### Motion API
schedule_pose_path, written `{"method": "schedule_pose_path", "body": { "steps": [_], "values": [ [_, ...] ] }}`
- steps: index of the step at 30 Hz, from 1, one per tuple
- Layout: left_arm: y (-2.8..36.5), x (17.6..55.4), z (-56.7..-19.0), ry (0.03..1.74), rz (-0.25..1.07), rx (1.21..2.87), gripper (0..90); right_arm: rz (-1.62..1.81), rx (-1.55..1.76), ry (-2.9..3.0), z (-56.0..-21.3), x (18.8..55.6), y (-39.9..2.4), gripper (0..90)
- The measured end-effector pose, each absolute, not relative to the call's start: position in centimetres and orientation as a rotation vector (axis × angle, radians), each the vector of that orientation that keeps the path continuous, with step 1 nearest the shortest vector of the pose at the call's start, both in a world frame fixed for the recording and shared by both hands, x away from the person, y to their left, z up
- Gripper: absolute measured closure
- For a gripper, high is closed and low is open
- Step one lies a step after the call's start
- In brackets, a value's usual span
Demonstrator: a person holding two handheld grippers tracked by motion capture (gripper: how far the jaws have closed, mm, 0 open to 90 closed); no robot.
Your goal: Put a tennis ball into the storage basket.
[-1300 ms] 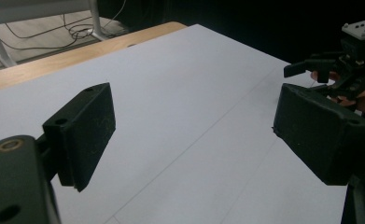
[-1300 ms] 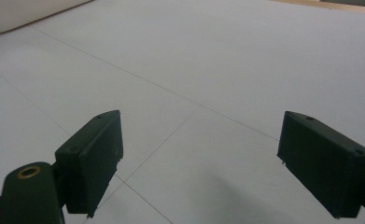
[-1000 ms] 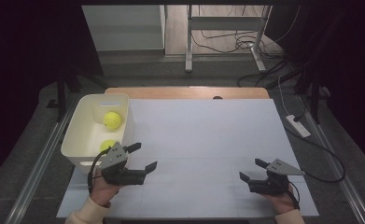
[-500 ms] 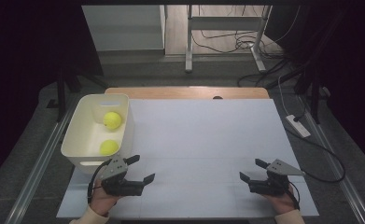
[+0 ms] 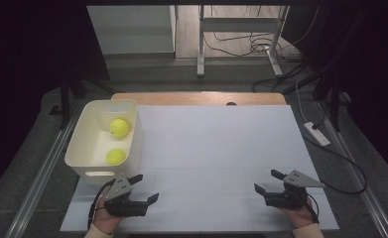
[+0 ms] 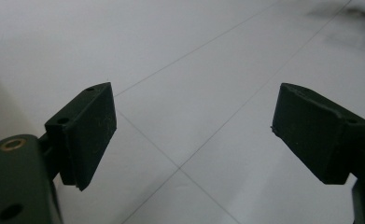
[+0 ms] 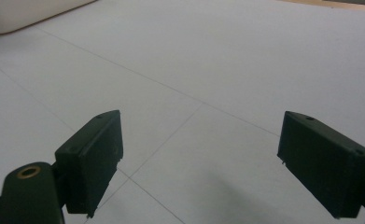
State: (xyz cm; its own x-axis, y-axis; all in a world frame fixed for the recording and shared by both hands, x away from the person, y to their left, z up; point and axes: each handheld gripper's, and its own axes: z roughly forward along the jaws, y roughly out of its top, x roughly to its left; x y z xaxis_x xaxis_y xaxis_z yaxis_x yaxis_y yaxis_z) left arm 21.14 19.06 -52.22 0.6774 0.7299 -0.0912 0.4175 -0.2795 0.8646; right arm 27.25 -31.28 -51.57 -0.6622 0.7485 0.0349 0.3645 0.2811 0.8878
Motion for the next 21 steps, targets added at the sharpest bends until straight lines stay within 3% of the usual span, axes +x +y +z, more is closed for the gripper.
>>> {"method": "schedule_pose_path", "body": {
  "steps": [21],
  "values": [
    [19.43, 21.70, -52.53, 0.917, 0.407, 1.899, 14.0, 1.380, 0.961, 2.209, -51.57, 26.51, -31.23, 14.1]
  ]
}}
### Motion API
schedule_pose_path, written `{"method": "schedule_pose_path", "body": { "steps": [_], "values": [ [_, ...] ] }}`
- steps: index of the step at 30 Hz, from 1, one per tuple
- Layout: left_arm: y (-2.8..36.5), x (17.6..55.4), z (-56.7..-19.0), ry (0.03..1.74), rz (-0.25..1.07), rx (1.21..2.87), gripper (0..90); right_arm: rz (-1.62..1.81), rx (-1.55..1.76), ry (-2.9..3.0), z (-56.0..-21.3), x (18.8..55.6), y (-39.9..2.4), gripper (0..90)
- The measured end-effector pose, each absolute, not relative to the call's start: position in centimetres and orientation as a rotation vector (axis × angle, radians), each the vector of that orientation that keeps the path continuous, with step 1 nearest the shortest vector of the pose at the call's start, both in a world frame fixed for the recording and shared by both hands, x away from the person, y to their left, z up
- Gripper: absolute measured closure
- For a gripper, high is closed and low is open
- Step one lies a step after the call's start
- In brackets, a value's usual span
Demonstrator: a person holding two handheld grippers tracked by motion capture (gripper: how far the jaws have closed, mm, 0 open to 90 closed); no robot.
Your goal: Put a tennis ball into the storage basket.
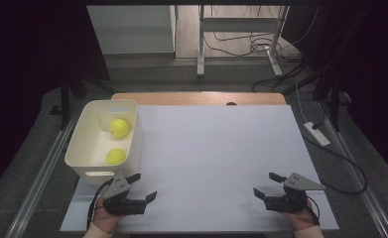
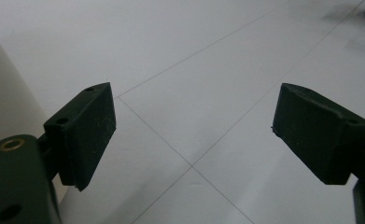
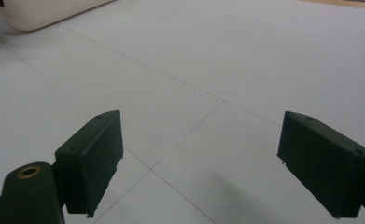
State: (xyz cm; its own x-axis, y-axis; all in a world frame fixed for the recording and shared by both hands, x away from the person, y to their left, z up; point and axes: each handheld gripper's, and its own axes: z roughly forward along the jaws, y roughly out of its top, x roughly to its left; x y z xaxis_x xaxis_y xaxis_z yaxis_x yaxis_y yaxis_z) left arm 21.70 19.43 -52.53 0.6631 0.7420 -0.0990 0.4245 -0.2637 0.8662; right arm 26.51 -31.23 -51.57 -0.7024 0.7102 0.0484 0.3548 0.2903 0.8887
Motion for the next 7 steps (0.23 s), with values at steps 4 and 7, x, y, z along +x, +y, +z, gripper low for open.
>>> {"method": "schedule_pose_path", "body": {
  "steps": [4, 7],
  "values": [
    [19.38, 21.78, -52.53, 0.915, 0.405, 1.901, 14.0, 1.384, 0.962, 2.206, -51.57, 26.46, -31.31, 14.1],
    [19.31, 21.83, -52.50, 0.913, 0.405, 1.900, 14.0, 1.384, 0.962, 2.210, -51.57, 26.40, -31.38, 14.1]
  ]
}}
